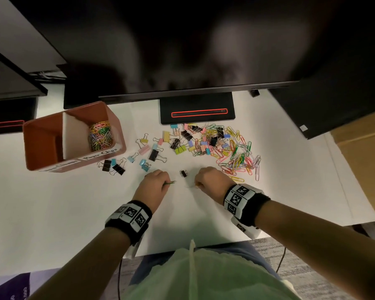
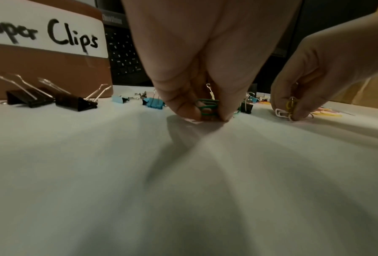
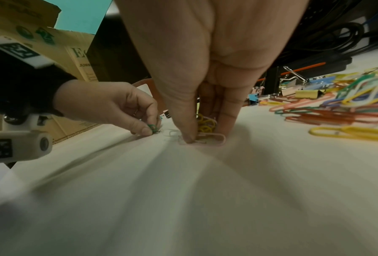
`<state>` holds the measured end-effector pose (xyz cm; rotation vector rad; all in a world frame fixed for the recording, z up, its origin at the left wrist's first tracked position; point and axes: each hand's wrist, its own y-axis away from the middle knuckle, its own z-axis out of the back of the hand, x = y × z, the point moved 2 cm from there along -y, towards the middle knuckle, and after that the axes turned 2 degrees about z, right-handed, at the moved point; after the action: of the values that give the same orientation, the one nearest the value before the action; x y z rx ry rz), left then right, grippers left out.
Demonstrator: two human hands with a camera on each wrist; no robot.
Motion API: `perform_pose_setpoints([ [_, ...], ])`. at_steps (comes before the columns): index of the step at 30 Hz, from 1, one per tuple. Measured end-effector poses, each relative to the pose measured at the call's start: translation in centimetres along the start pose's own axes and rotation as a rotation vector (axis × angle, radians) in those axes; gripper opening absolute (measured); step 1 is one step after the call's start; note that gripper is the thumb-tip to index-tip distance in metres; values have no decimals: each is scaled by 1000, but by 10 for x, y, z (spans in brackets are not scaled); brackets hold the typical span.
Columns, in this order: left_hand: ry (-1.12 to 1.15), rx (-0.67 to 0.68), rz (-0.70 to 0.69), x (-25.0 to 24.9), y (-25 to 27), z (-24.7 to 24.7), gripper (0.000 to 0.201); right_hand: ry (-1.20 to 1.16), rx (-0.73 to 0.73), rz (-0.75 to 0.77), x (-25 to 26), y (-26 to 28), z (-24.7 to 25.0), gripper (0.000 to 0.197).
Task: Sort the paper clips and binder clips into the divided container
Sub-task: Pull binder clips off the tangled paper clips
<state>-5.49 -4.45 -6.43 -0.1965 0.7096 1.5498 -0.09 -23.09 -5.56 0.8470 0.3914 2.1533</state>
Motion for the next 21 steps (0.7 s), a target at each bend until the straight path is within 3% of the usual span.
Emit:
perform_pose_setpoints([
  [11, 105, 61, 117, -2, -6, 6, 10, -86, 21, -71, 3, 0, 8, 15],
  [21, 1, 108, 78, 0, -8, 3, 14, -24, 79, -114, 10, -1, 7, 22],
])
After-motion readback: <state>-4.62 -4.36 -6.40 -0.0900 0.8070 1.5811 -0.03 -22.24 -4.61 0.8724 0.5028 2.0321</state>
